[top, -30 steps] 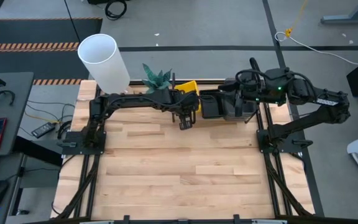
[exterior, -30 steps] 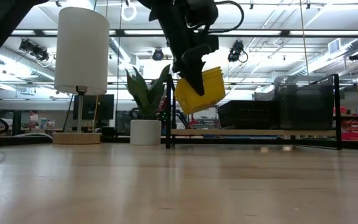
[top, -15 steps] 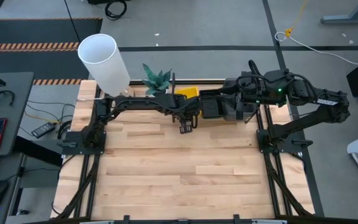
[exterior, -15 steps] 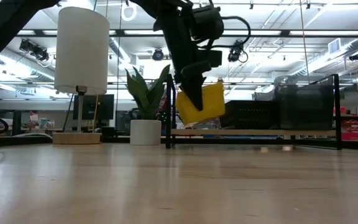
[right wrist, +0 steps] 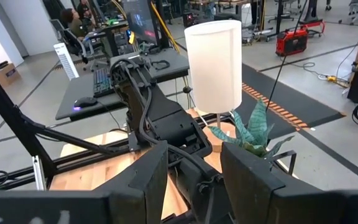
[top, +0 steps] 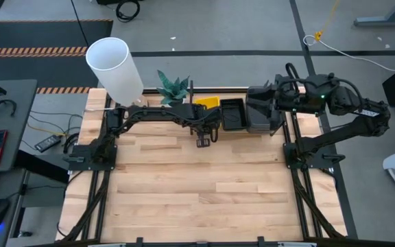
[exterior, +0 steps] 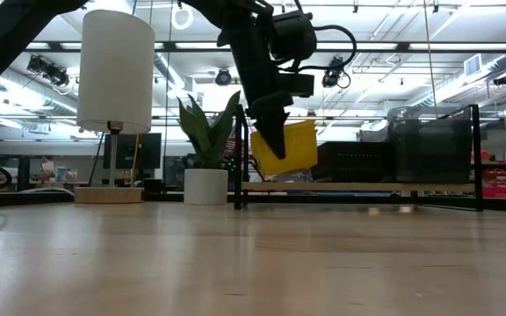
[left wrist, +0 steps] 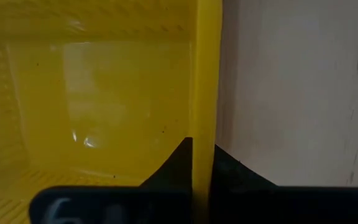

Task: Stack baskets on shelf by color
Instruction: Put the stacked yellow basket on the shelf

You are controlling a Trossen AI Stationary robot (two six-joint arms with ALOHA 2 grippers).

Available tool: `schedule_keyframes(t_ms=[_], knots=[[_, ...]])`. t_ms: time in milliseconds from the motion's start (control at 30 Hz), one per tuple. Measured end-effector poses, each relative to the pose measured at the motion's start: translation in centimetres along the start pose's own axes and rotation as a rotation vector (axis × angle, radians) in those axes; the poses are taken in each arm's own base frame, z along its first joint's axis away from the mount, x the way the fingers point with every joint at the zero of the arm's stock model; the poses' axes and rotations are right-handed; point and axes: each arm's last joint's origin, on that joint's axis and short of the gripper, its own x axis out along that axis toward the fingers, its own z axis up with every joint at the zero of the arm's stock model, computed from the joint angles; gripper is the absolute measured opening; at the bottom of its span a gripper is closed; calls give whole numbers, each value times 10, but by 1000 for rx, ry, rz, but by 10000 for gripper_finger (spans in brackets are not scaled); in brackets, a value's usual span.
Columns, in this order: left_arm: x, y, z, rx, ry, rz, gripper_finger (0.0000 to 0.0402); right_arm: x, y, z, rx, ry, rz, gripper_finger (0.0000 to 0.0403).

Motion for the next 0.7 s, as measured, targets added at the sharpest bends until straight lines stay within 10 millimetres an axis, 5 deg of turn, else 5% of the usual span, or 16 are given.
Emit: schedule_keyframes(t_ms=[700], knots=[[-1,-1,0,-4,4,34,98,-1,0,0,-4,-1,1,154]])
